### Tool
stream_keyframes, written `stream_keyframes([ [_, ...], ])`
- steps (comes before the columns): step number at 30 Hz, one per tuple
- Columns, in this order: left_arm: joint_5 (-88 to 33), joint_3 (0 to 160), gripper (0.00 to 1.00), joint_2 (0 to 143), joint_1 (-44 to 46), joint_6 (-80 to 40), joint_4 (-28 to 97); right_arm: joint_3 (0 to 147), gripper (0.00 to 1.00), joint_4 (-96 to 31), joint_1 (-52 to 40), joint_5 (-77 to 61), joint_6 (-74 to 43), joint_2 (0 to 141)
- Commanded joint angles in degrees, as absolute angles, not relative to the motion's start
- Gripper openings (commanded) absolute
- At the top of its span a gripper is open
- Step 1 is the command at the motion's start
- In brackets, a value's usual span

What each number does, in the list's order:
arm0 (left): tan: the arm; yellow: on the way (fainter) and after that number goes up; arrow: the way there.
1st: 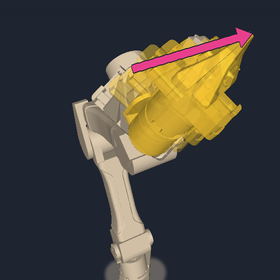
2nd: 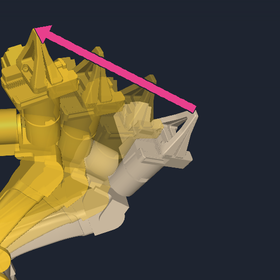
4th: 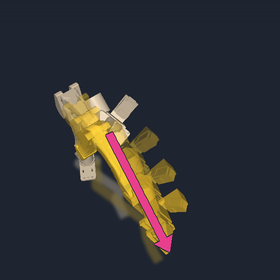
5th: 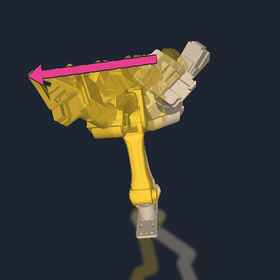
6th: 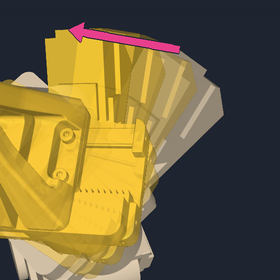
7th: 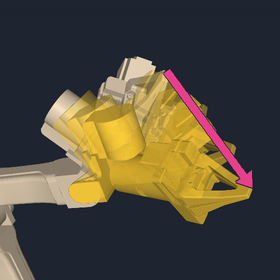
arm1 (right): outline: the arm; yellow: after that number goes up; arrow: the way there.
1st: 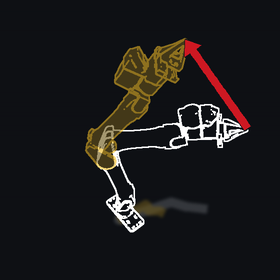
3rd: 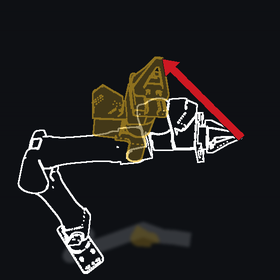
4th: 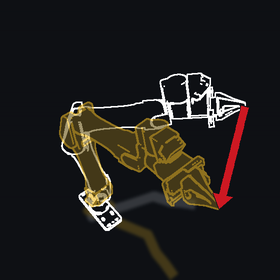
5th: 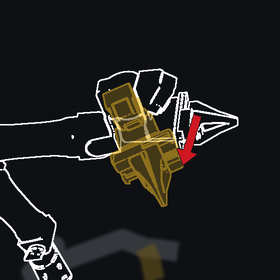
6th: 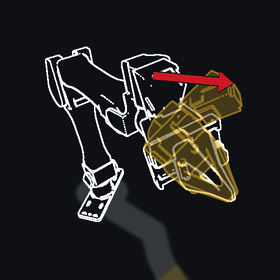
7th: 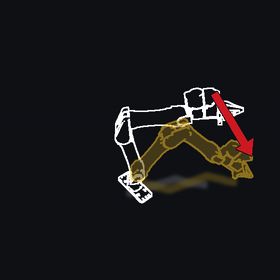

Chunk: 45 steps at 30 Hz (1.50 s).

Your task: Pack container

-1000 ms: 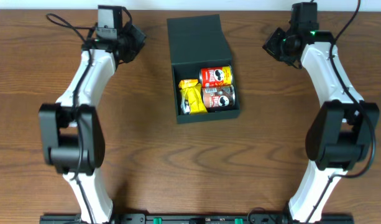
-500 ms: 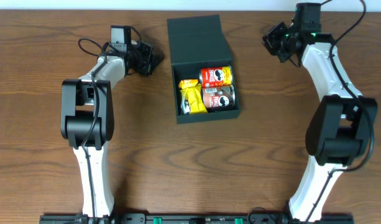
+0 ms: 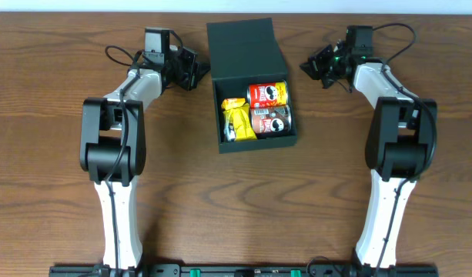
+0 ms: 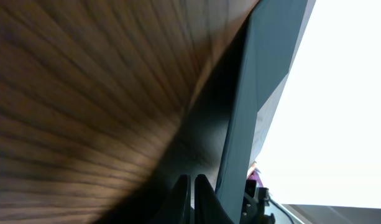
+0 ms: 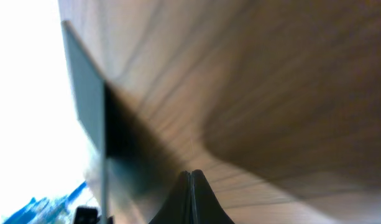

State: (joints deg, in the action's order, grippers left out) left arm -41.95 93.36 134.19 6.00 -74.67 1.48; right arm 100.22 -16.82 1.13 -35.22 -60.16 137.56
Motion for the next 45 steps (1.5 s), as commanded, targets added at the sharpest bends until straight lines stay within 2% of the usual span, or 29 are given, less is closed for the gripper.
stream_keyframes([
  [1, -42.00, 94.76, 0.05, 134.58, 7.11, -75.44, 1.41, 100.36, 0.02, -16.43, -0.99, -39.31, -62.39, 137.40],
  [10, -41.43, 94.78, 0.06, 134.58, 8.38, -75.44, 0.47, 100.36, 0.01, -15.11, -3.22, -42.26, -63.64, 137.40],
  [18, -43.16, 94.78, 0.05, 134.58, 8.27, -79.72, -9.54, 100.36, 0.01, -10.44, -1.93, -45.17, -65.69, 137.40],
  [28, -44.64, 94.78, 0.06, 134.58, 8.27, -80.38, -11.03, 100.36, 0.01, -3.51, -1.04, -49.76, -69.87, 137.38],
  [36, -46.83, 94.78, 0.06, 134.58, 8.27, -80.09, -11.18, 100.36, 0.02, -3.66, -1.58, -57.23, -70.02, 137.38],
  [42, -51.33, 94.78, 0.06, 134.58, 7.88, -77.80, -11.05, 100.36, 0.02, -12.78, -1.54, -58.59, -64.77, 137.36],
  [45, -51.70, 94.78, 0.05, 134.58, 6.74, -73.58, -3.40, 100.36, 0.02, -23.75, -1.23, -55.42, -57.12, 137.36],
])
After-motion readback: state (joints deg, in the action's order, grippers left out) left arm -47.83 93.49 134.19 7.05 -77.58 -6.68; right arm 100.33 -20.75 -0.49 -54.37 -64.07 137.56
